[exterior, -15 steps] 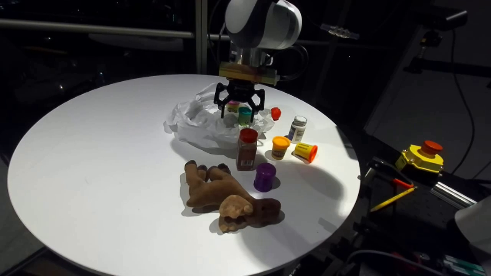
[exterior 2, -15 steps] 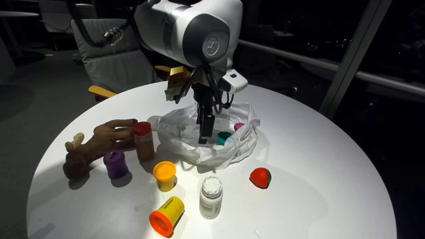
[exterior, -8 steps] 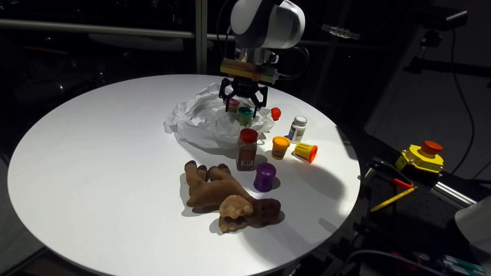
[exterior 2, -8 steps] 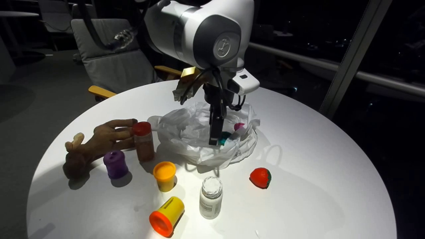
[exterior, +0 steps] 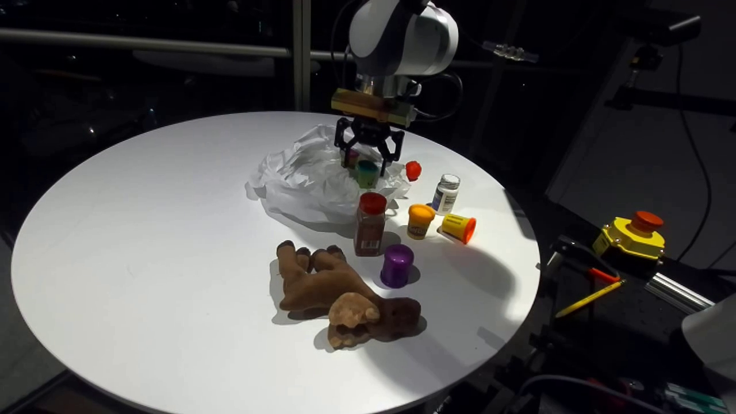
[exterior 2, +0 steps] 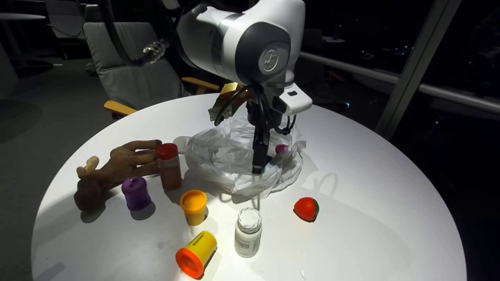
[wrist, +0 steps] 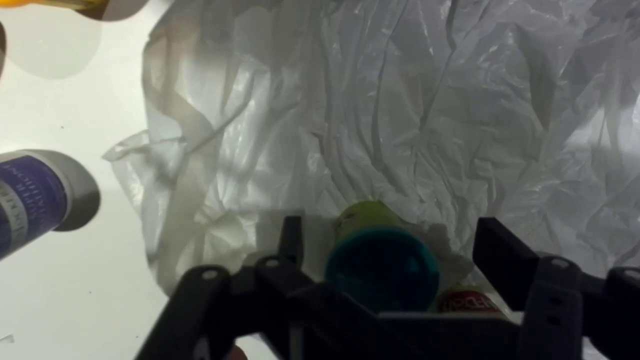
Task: Pick up the objects from the plastic bag and them on the table.
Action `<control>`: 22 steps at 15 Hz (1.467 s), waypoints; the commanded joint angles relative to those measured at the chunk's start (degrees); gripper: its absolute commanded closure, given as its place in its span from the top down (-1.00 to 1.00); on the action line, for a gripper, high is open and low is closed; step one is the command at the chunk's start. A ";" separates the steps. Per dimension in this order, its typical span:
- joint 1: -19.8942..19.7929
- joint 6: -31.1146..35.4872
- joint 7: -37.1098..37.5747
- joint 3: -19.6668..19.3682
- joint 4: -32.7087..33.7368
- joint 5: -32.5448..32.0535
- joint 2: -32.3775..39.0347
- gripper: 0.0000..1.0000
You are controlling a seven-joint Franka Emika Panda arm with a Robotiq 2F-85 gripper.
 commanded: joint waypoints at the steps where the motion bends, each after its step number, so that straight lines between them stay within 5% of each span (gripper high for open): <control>1: 1.59 1.01 4.00 -1.85 1.93 -2.24 1.49 0.17; 5: 2.26 1.00 6.42 -3.00 2.45 -4.12 1.80 -0.43; 11: 2.56 0.22 5.16 -2.19 1.08 -6.53 -1.59 -0.45; 14: 0.70 0.28 -1.58 1.66 -0.63 -5.40 -6.10 -0.45; 17: 0.32 1.13 -8.65 3.39 -5.65 -5.67 -12.83 -0.45; 22: 0.41 6.62 -8.93 -0.53 -20.57 -10.18 -24.77 -0.45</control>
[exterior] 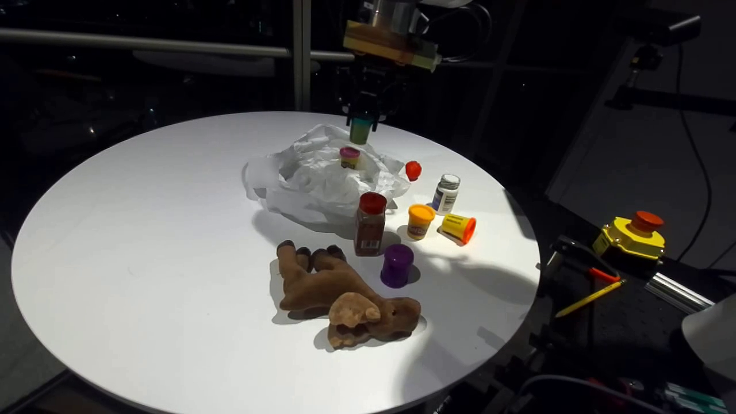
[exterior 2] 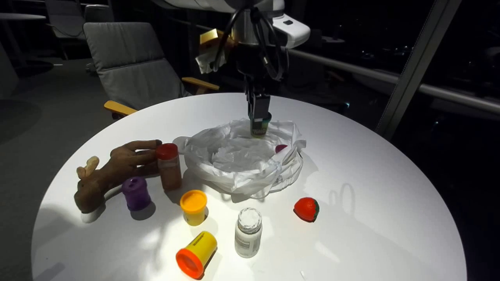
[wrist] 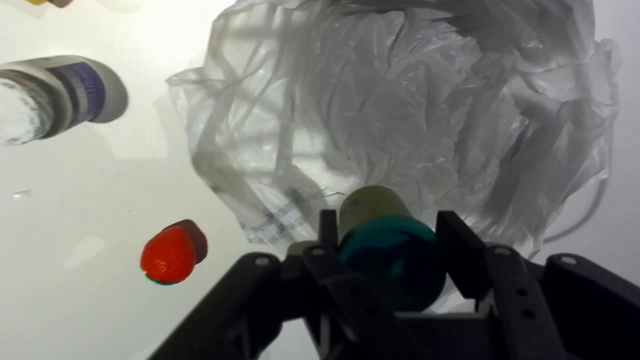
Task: Pick up the objects from the plastic bag and them on the table.
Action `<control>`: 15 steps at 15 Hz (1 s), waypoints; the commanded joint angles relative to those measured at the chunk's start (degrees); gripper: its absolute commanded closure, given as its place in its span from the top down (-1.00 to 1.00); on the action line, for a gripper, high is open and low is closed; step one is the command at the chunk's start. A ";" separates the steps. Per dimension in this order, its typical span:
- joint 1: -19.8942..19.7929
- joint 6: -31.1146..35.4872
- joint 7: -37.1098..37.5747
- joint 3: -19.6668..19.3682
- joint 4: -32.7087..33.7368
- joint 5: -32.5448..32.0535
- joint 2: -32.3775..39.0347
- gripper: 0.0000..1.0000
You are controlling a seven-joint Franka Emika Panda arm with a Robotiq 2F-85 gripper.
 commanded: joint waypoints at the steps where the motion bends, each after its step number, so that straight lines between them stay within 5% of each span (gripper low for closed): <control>1: -2.16 6.56 -2.84 -1.49 -13.67 -1.85 -10.24 -0.45; 5: -5.36 10.35 -5.84 -3.23 -21.31 -2.42 -14.14 -0.45; 9: -7.81 8.59 -9.04 -3.32 -21.19 -1.95 -10.97 -0.45; 15: -2.59 6.56 2.30 -10.23 -17.11 -16.24 -1.70 -0.45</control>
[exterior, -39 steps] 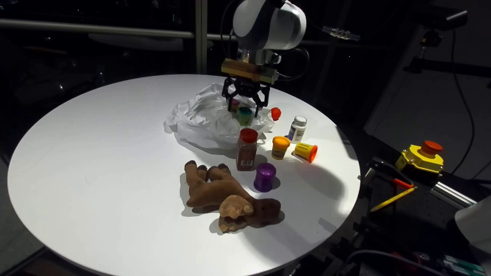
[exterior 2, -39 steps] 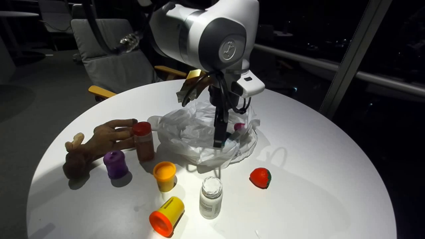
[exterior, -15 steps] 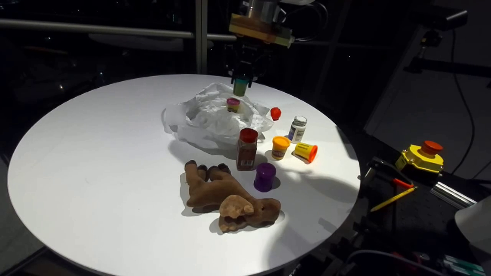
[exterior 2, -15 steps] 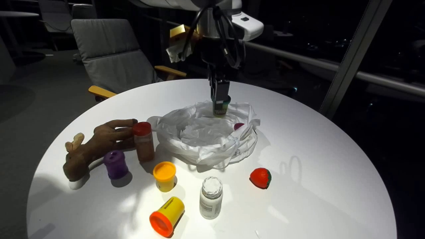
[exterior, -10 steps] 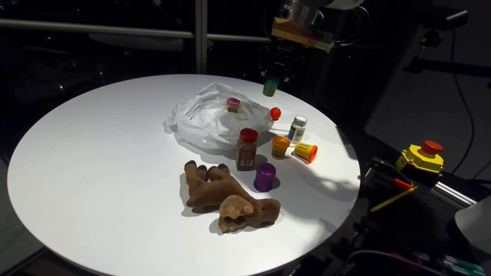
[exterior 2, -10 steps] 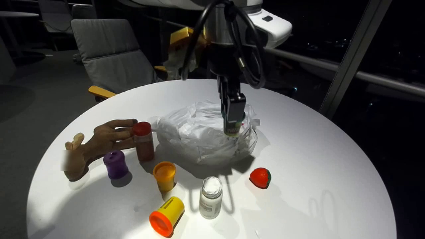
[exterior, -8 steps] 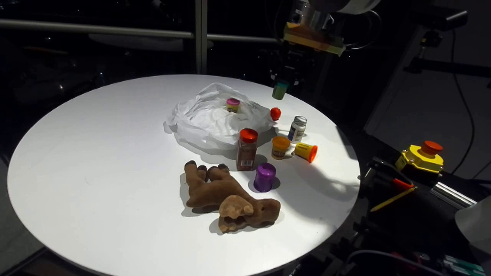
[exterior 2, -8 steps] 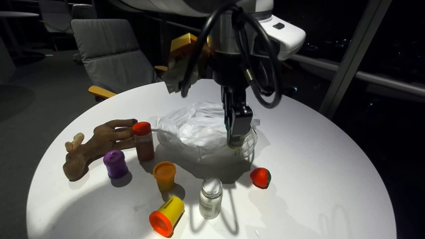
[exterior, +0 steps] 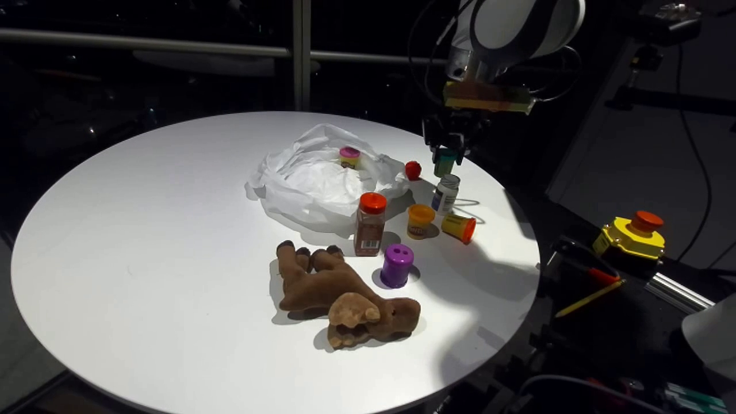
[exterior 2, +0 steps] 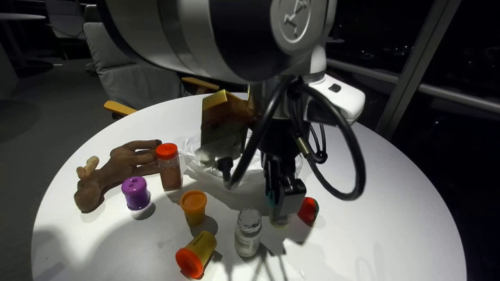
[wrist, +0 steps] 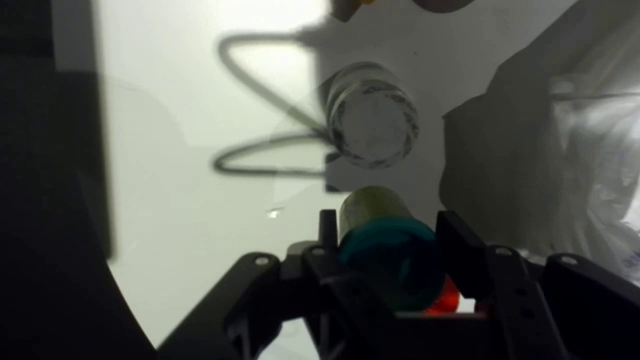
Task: Pick up the objects from the plastic bag and them on the table.
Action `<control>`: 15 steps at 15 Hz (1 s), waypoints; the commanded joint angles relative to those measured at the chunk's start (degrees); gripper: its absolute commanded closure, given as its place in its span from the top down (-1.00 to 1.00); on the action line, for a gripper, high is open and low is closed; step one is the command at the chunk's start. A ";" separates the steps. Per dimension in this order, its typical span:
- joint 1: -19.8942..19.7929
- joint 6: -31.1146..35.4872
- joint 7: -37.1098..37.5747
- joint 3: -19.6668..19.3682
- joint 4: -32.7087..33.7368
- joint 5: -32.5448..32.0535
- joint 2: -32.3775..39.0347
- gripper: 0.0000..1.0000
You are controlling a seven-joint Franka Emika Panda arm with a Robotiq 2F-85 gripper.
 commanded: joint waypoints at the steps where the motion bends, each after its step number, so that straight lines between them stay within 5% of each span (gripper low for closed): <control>1: 4.76 -1.96 8.38 -5.67 4.01 -8.77 5.39 -0.45; 5: 5.44 -3.39 8.59 -6.25 6.08 -9.92 8.75 -0.45; 6: 4.80 -3.46 7.43 -5.41 6.50 -8.78 9.21 0.21; 7: 4.42 -3.83 6.71 -4.89 6.94 -8.12 9.57 0.58; 10: 4.04 -3.53 6.49 -4.57 7.40 -7.16 9.84 1.00; 15: 6.54 -1.89 8.18 -7.45 5.38 -10.83 4.05 1.00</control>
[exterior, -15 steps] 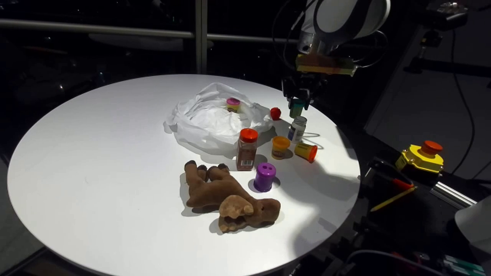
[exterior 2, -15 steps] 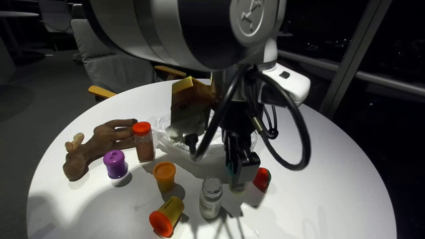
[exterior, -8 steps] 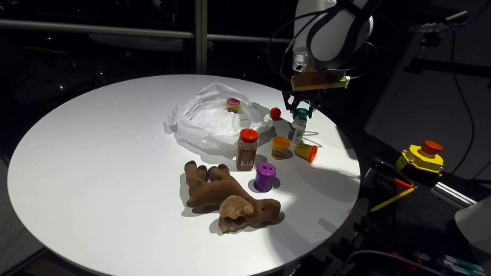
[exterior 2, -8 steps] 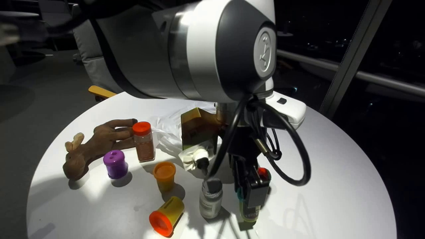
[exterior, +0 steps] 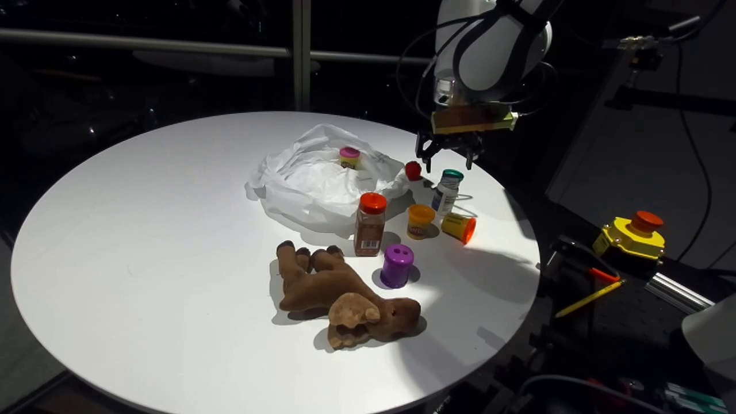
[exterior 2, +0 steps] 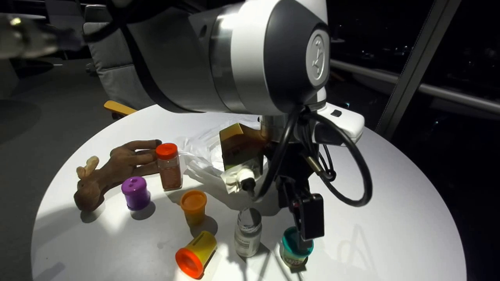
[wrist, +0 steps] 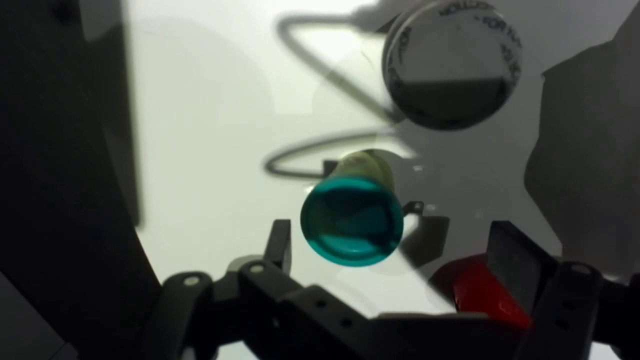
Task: Pick up the objects from the plastic bag and them on the table.
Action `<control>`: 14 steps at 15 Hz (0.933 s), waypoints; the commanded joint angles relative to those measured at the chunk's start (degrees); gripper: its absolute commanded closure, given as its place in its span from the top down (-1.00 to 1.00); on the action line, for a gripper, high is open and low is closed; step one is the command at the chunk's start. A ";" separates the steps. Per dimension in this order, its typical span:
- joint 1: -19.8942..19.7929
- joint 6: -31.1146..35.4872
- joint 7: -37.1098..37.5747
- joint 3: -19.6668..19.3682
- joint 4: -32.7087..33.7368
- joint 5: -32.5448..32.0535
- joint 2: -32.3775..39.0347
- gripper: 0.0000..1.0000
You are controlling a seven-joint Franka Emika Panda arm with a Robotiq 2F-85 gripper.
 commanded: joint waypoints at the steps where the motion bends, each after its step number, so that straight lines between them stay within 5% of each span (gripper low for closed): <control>1: 2.82 -1.50 -0.02 -2.15 -1.07 -3.61 -7.19 0.99; 3: 4.93 -5.24 0.04 -2.20 1.13 -8.44 -10.53 0.98; 6: 4.20 -9.92 -2.68 4.06 5.99 -7.86 -13.67 1.00; 10: 2.82 -13.41 -4.52 12.66 17.14 0.94 -7.52 1.00; 14: 3.28 -11.06 -0.46 14.36 26.16 5.93 3.55 1.00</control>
